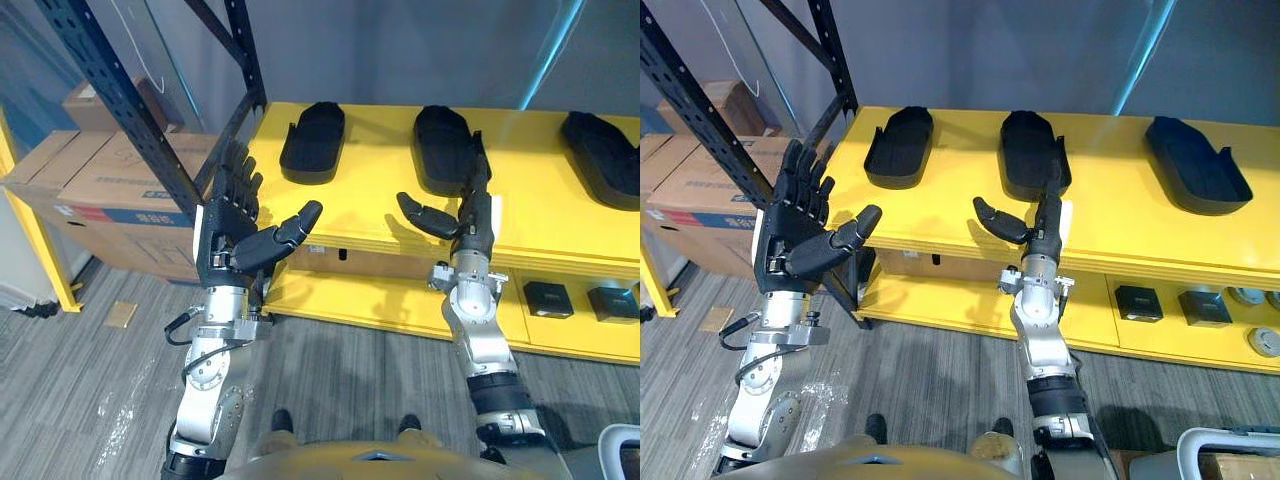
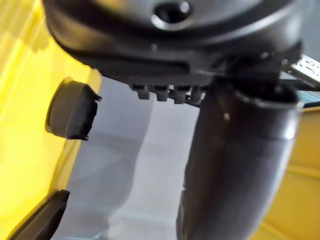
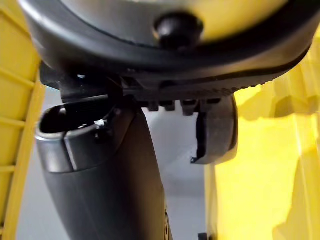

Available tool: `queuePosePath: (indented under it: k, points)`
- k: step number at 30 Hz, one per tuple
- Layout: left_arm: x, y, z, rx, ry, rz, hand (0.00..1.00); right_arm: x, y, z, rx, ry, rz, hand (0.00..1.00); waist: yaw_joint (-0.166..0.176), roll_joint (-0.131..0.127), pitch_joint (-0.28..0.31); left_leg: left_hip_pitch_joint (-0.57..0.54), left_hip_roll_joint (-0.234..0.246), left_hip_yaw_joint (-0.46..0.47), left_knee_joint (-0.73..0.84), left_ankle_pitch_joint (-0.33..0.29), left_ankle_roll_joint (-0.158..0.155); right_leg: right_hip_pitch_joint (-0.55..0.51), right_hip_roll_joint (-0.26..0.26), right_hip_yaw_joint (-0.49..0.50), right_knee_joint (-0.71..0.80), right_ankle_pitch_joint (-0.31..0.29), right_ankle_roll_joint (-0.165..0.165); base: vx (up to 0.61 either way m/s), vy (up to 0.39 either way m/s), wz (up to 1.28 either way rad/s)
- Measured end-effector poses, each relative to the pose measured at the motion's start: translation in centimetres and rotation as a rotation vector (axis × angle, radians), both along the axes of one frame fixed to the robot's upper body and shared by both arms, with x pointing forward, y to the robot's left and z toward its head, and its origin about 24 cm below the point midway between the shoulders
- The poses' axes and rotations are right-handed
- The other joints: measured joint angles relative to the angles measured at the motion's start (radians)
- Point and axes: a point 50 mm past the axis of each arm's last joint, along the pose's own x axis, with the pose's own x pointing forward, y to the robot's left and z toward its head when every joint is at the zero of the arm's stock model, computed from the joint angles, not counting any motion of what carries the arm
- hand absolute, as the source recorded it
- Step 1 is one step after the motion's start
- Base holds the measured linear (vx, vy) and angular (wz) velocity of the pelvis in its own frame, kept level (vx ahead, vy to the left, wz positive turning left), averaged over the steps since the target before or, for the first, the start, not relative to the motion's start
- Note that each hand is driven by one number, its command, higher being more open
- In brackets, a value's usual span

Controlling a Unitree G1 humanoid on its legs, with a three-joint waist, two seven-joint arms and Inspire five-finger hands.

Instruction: Walk over and take three plastic housings, then place them on the shelf

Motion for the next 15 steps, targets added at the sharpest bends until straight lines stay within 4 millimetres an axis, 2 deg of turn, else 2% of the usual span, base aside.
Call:
queuePosePath:
  k: [6, 15]
  points:
    - [0.0, 0.2, 0.0, -0.002, 0.001, 0.013, 1.0, 0.6, -0.2, 0.0, -0.006, 0.011, 0.014, 1.0, -0.001, 0.012, 0.009, 0.0, -0.015, -0.01, 0.0, 0.003, 0.004, -0.016, -0.023, -0.002, 0.049, -0.022, 0.01, -0.01, 0.009, 0.05]
    - [0.0, 0.2, -0.1, -0.005, 0.006, 0.018, 1.0, 0.9, -0.9, 1.0, -0.06, -0.02, 0.015, 1.0, -0.003, 0.017, 0.02, 0.002, -0.021, -0.024, 0.0, 0.006, 0.008, -0.024, -0.036, -0.008, 0.092, -0.047, 0.009, -0.01, -0.001, 0.04]
